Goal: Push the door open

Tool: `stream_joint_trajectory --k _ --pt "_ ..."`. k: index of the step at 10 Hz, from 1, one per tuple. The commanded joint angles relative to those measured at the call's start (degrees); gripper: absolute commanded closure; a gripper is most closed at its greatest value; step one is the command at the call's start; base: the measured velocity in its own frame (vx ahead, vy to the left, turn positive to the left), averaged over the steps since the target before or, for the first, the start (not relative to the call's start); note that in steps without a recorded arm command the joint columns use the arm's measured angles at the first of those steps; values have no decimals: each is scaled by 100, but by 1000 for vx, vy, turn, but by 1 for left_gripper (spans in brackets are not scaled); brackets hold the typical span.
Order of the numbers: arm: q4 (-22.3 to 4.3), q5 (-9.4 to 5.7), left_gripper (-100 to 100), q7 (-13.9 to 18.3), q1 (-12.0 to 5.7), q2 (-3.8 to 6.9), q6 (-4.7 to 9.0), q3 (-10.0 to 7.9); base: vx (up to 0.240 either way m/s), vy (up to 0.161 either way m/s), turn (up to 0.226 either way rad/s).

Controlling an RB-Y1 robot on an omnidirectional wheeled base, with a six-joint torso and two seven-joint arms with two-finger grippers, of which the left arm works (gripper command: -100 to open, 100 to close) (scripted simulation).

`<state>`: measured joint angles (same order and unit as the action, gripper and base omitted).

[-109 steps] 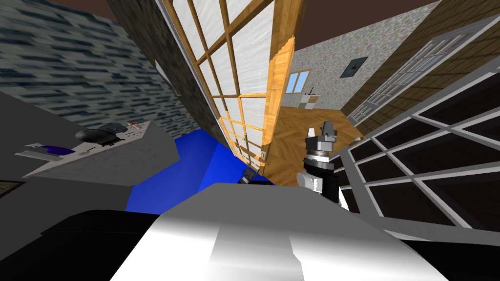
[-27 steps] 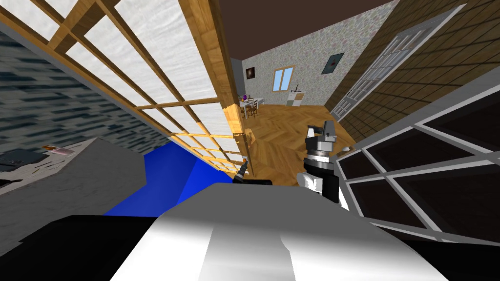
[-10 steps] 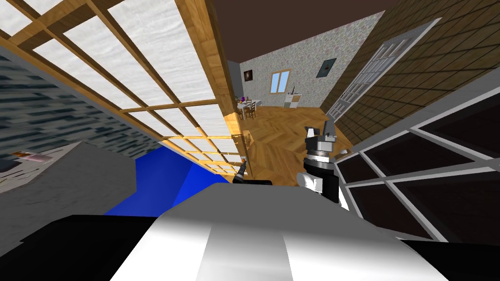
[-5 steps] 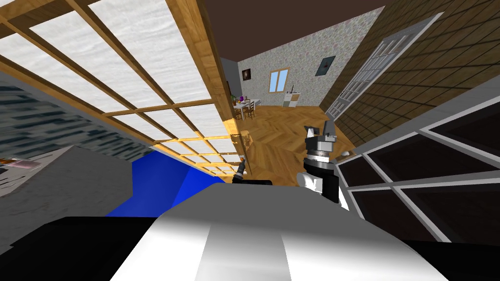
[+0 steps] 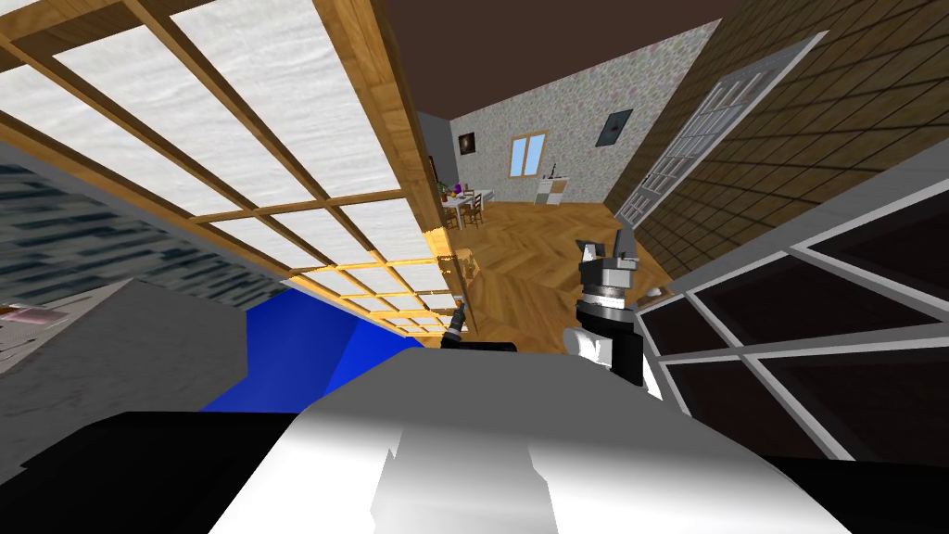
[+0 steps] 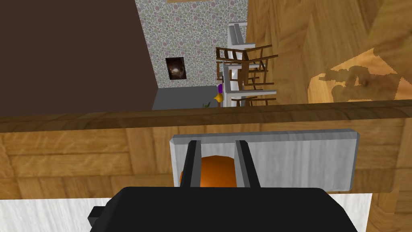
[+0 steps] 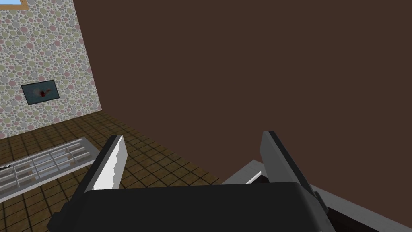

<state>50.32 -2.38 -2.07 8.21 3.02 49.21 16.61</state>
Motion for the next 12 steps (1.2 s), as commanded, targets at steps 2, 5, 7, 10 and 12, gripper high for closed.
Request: stream_joint_trajectory --k 2,5,7,10,12 --pt "97 -125 100 102 -1 129 14 -167 31 -6 -3" --pt "97 -125 100 102 -1 129 14 -167 4 -6 0" --pt "97 -125 100 102 -1 129 14 -167 -4 0 3" --pt "302 -199 100 310 127 68 -134 -7 31 -13 -19" --pt "309 -349 100 513 128 88 -112 -32 134 -41 -12"
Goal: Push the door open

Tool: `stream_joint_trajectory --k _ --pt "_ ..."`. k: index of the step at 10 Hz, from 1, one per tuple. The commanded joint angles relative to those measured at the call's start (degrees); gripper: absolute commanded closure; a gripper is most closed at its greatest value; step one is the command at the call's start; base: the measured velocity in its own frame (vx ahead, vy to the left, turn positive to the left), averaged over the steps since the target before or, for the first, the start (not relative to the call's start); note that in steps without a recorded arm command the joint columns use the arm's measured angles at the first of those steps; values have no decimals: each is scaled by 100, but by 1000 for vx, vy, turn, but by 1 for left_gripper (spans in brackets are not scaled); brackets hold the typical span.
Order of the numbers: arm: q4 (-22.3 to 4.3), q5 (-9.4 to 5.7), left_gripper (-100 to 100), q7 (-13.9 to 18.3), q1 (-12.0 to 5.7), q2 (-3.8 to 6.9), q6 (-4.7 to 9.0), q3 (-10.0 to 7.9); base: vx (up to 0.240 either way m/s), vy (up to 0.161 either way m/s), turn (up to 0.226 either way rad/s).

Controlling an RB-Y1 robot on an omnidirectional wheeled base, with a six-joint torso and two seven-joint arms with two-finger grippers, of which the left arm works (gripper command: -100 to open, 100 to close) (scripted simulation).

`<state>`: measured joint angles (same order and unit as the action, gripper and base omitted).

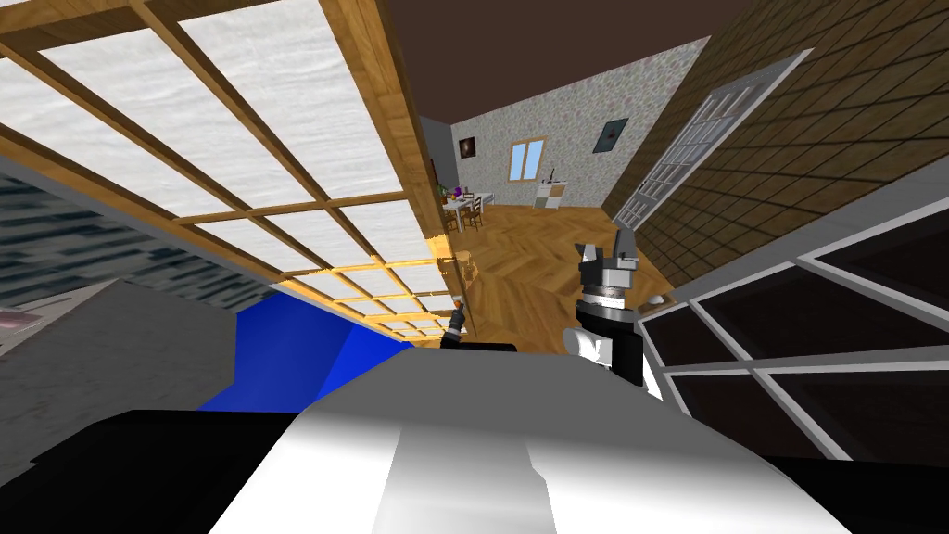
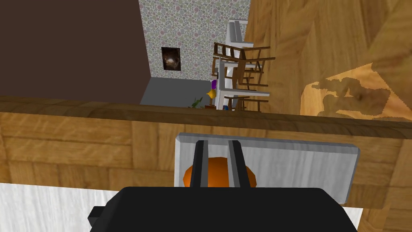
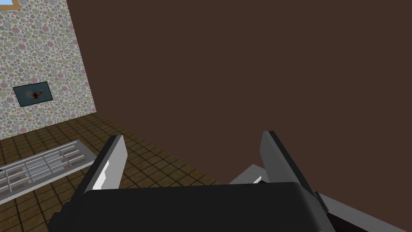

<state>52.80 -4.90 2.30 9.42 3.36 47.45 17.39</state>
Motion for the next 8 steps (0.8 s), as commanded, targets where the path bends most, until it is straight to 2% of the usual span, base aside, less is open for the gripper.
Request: stream_joint_trajectory --k 1,3,4,8 --pt "64 -158 100 160 7 61 74 -120 150 -54 10" --pt "73 -368 100 444 9 82 106 -156 150 -18 -2" --pt "53 -287 -100 565 16 20 108 -37 60 -31 33" --pt "75 -343 -100 1091 28 35 79 -36 -44 -9 41"
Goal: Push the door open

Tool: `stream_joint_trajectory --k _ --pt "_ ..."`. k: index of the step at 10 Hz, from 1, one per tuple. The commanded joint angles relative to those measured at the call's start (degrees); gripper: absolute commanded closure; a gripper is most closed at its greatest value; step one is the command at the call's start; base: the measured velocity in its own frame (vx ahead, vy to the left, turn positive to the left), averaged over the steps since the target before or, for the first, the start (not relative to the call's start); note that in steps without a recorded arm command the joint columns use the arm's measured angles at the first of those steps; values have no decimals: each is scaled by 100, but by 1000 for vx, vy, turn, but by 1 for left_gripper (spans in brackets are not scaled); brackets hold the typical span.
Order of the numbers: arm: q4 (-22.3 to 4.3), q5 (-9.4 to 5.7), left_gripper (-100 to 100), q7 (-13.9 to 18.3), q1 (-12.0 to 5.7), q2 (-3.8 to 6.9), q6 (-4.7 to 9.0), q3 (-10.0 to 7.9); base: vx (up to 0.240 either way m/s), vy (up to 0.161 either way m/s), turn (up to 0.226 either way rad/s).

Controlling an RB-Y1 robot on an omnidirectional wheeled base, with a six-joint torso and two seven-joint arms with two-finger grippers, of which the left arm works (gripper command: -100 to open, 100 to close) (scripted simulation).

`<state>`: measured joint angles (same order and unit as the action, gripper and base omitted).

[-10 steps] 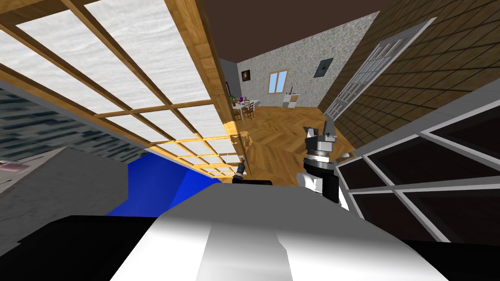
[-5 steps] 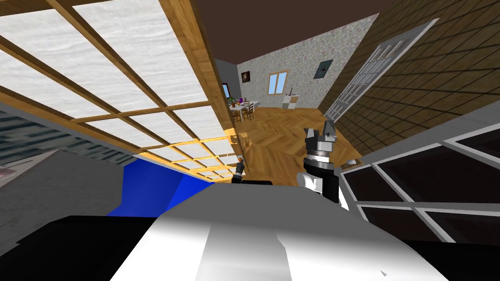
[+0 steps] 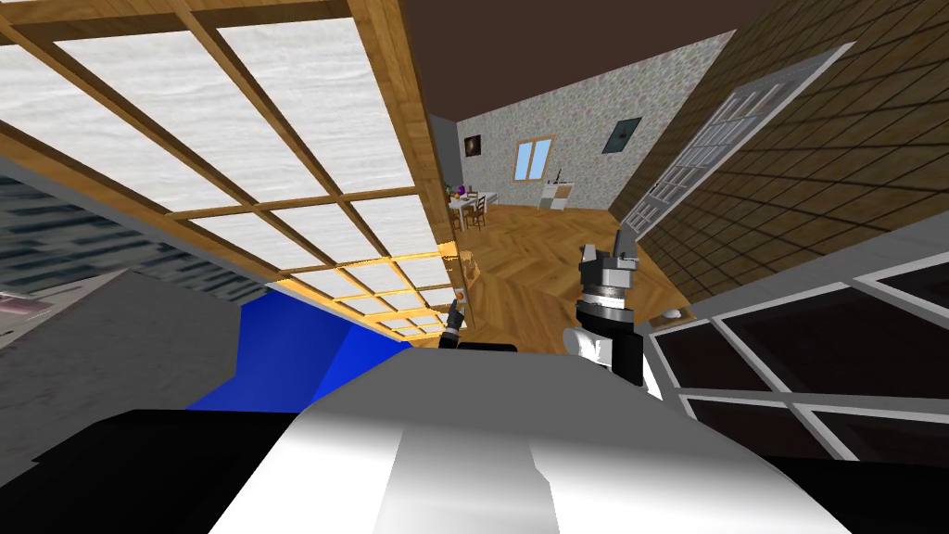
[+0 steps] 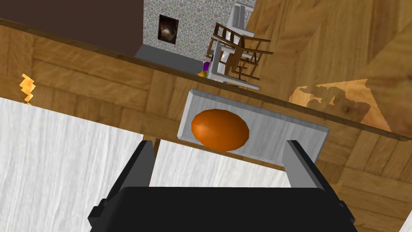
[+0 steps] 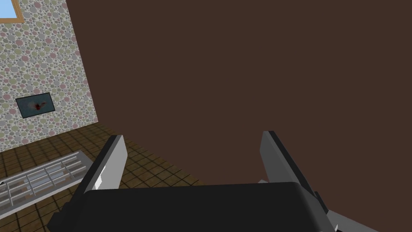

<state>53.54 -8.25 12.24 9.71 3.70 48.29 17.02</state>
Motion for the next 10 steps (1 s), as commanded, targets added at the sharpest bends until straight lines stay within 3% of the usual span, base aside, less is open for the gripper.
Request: stream_joint_trajectory --k 1,10 --pt "7 -24 -100 250 3 3 -13 0 -28 -24 32" --pt "60 -151 -100 1602 31 12 -74 3 -21 -18 36"
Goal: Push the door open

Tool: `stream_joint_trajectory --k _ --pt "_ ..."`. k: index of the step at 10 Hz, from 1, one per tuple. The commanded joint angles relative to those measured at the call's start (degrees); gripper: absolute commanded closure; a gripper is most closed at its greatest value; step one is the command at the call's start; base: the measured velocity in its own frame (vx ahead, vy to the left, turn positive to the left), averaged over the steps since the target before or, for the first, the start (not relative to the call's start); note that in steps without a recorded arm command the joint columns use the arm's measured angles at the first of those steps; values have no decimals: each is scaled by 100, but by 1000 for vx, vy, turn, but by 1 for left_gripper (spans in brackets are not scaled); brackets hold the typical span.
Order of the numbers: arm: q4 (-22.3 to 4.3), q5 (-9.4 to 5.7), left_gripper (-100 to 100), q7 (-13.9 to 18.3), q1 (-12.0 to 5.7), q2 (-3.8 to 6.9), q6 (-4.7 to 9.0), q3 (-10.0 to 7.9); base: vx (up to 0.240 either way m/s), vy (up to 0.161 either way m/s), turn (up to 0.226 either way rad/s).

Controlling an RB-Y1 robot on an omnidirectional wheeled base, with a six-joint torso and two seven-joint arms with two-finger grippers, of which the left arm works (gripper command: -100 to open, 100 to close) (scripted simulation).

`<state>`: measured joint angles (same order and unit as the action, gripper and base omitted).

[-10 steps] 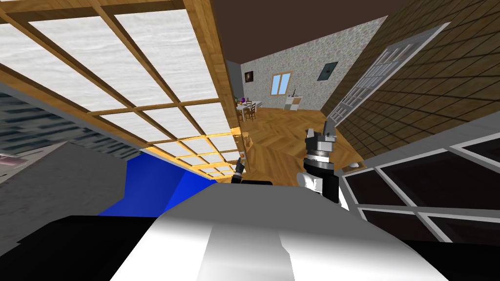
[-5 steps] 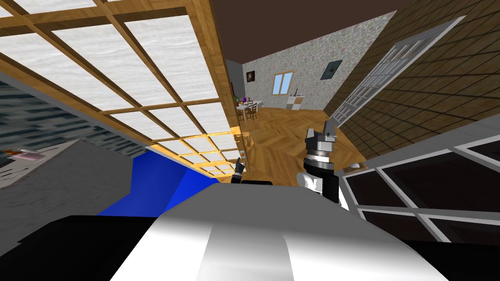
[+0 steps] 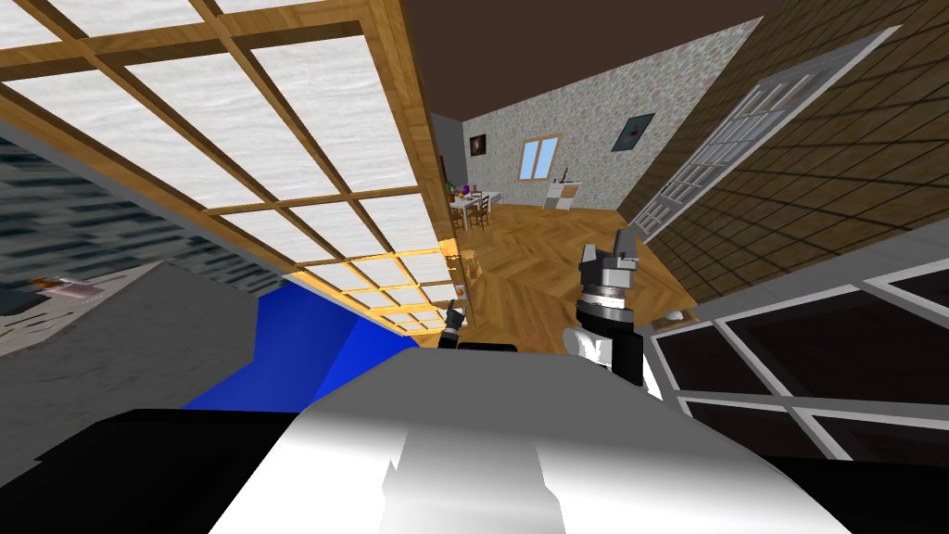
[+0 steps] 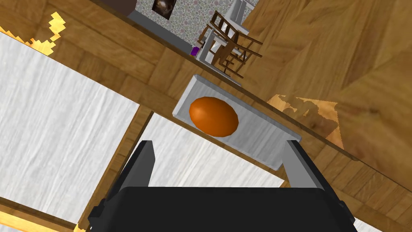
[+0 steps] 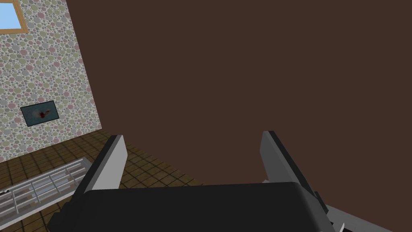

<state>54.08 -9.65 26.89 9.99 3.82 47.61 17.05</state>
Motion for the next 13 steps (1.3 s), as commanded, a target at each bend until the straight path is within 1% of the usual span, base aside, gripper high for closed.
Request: stream_joint_trajectory --k 1,2,3,5,6,7,8,10,11,12,13 --pt "15 -31 -100 286 7 -1 -16 1 -25 -15 56" --pt "15 -31 -100 368 7 -1 -16 1 -23 -20 20" --pt "24 -52 -100 578 12 -2 -26 1 -27 -18 39" --pt "33 -73 -100 834 17 -4 -36 2 -25 -18 33" --pt "43 -95 -100 1031 22 -6 -46 3 -16 -12 42" --pt "43 -95 -100 1070 22 -6 -46 3 -13 -11 19" --pt "52 -117 -100 1300 27 -9 -56 3 -20 -13 32" --pt "62 -138 -100 1543 32 -12 -66 4 -26 -19 42" --pt "72 -160 -100 1746 37 -17 -76 4 -21 -11 33" --pt "72 -160 -100 1779 37 -17 -76 4 -18 -9 17" --pt "81 -182 -100 2011 42 -21 -86 5 -23 -13 35"
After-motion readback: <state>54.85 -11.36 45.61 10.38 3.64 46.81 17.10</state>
